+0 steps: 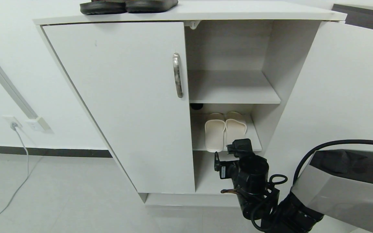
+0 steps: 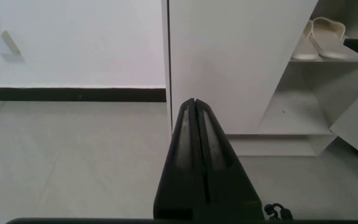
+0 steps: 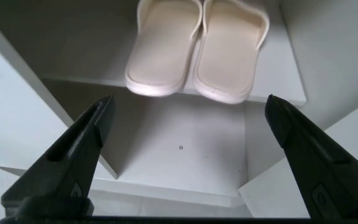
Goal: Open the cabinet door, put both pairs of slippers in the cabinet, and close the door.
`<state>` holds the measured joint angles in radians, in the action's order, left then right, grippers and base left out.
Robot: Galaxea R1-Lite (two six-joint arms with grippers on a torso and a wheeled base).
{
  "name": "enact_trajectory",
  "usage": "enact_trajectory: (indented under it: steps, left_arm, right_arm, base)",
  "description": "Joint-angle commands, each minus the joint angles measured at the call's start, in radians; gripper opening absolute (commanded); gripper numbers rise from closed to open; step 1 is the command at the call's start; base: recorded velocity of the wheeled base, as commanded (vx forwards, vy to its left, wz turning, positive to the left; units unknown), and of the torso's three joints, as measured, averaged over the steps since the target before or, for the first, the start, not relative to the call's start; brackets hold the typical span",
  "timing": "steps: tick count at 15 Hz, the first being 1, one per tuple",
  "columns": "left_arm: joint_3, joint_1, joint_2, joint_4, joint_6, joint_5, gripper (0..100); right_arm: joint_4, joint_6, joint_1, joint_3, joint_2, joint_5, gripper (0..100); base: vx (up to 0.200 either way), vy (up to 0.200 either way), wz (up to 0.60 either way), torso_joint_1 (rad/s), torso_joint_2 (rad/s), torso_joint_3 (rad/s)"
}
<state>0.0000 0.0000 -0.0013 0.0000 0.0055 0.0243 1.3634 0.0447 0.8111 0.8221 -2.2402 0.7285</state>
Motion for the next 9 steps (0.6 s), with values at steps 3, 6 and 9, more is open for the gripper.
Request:
enact_trajectory:
  steps: [3, 6, 9]
  left_arm:
    - [0.0, 0.0, 0.001, 0.0, 0.001, 0.0, 0]
    - [0.0, 0.0, 0.001, 0.0, -0.001, 0.0, 0]
    - [0.0, 0.0, 0.001, 0.0, -0.004, 0.002, 0]
  right_arm:
    - [0.0, 0.0, 0.0, 0.0, -0.002, 0.0, 100]
    - [0.003, 0.0, -0.001, 0.0, 0.001, 0.002, 100]
    - [0.003, 0.0, -0.003, -0.001, 0.002, 0.002, 100]
  base:
    - [0.0, 0.0, 0.0, 0.002, 0.0, 0.186]
    - [0.0, 0.0, 0.0, 0.002, 0.0, 0.211]
    - [0.0, 0.0, 0.0, -0.001, 0.0, 0.181]
